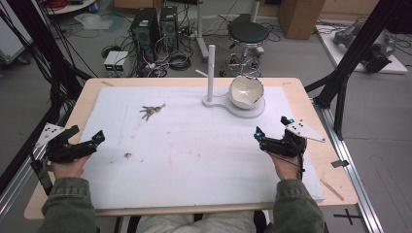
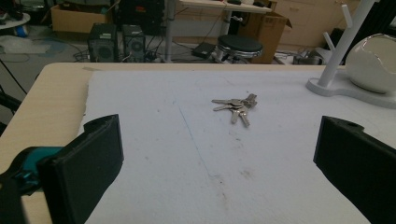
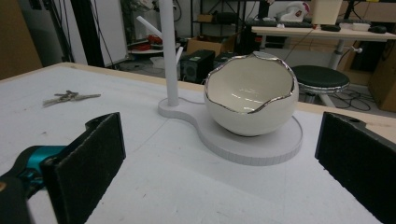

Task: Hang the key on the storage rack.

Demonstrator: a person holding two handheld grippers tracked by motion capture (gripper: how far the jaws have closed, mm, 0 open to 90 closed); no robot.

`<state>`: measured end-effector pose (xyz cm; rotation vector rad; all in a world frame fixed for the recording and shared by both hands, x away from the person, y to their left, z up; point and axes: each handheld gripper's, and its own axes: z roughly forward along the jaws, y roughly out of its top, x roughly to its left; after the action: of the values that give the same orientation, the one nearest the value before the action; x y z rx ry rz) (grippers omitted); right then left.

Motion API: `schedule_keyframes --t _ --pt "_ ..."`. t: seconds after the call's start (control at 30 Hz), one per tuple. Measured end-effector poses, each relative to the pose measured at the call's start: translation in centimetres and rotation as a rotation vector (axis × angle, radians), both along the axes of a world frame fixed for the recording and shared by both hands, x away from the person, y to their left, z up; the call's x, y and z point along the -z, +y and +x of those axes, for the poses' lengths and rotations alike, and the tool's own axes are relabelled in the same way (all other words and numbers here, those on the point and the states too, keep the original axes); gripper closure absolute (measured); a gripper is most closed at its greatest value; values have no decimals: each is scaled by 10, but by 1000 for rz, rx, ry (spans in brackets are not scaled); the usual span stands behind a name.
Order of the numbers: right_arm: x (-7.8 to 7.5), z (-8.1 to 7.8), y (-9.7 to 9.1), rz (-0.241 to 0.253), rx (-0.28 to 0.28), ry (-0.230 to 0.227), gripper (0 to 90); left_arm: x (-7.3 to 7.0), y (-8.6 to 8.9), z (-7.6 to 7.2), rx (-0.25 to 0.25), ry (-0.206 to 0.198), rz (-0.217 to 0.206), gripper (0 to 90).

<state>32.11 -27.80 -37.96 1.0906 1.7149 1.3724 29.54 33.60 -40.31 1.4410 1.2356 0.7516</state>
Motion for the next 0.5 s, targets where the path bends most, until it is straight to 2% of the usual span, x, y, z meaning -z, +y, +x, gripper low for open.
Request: schedule_keyframes --t 0.5 --pt "2 0 1 -8 -1 6 5 3 -1 3 9 26 11 19"
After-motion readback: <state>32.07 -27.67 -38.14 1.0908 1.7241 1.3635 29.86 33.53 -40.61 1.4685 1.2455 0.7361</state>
